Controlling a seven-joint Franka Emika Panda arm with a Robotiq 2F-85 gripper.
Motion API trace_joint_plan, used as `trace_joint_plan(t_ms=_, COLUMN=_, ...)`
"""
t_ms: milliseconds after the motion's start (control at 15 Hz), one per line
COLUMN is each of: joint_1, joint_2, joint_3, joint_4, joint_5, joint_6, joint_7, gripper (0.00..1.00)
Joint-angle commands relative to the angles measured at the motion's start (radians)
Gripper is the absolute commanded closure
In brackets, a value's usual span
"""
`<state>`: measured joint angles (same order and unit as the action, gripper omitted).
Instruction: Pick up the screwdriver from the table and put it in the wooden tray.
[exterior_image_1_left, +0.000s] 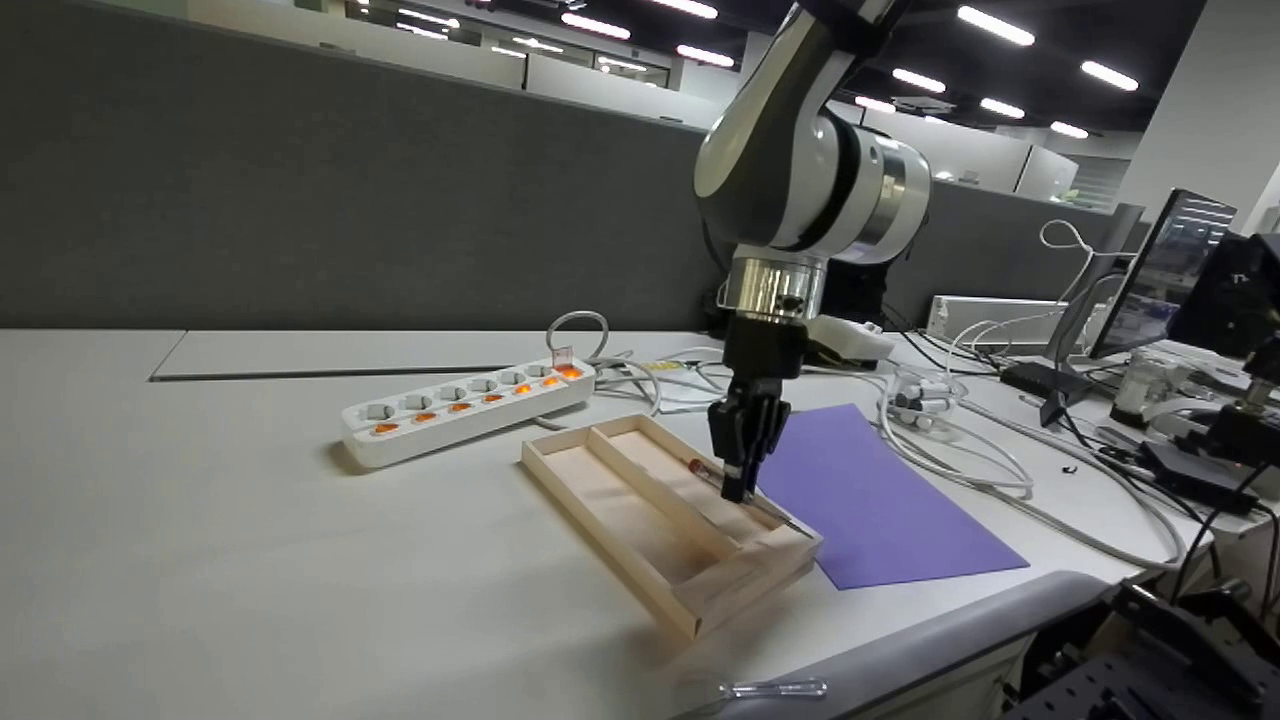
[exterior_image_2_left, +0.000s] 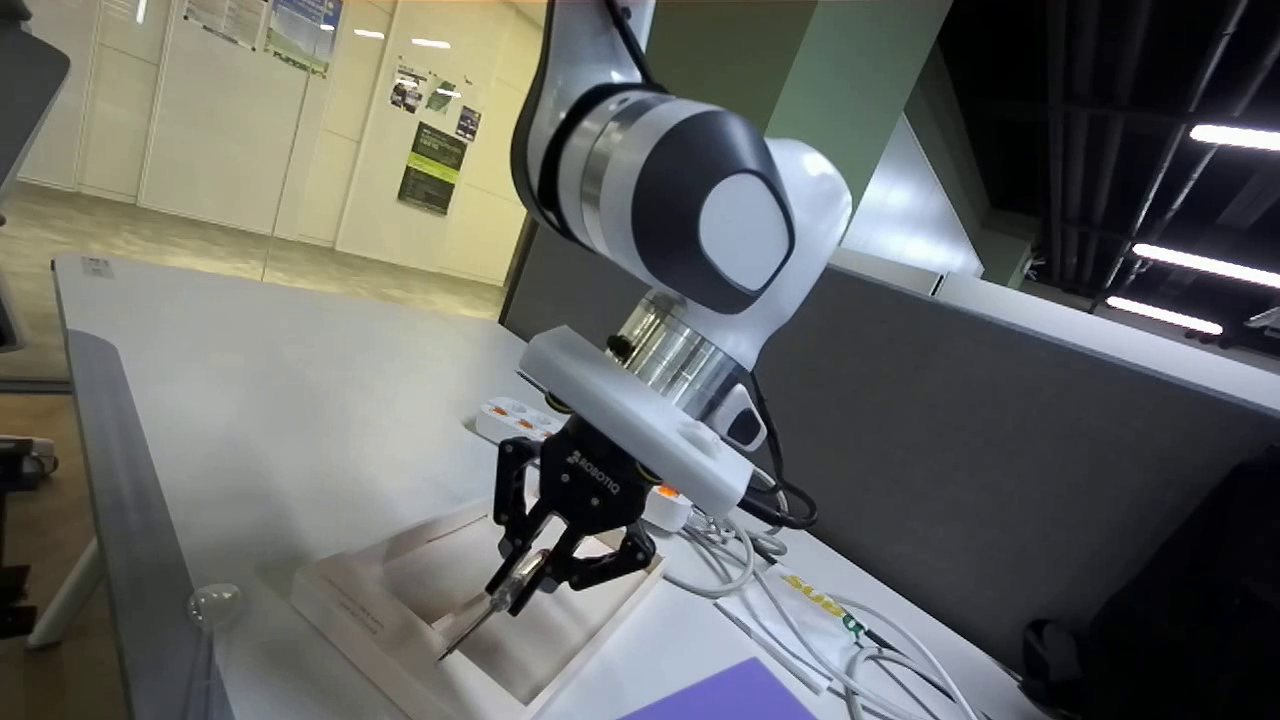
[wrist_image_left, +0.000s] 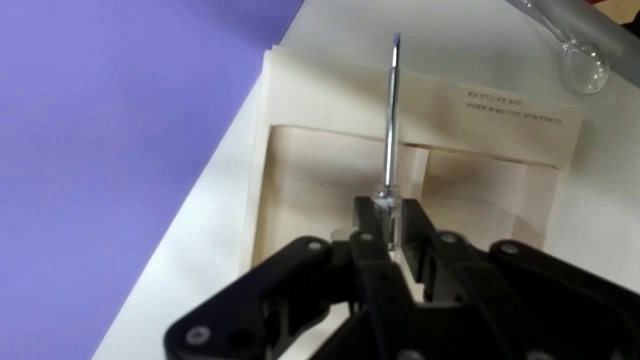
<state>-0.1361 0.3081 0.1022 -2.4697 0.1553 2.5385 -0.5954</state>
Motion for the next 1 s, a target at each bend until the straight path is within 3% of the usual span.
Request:
trace_joint_plan(t_ms=0, joint_1=0.008, joint_2=0.02, joint_3=-0.029, joint_4=0.015, joint_5=-0.008, joint_6=-0.002, joint_7=0.103, gripper=0.96)
trace_joint_plan(t_ms=467, joint_1=0.008, joint_2=0.067, joint_3=-0.045, joint_4=0.029, joint_5=-0.023, joint_6=-0.025, joint_7=0.186, gripper=0.96)
trace_joint_plan(t_ms=533, joint_1=0.007, joint_2=0.071, joint_3=-0.045, joint_4=0.031, joint_5=-0.021, joint_6=-0.025, joint_7=0.193, gripper=0.64)
trace_joint_plan(t_ms=933, joint_1=-0.014, joint_2=0.064, joint_3=-0.036, joint_4=0.037, joint_5=0.011, joint_6=-0.046, joint_7=0.205, gripper=0.24)
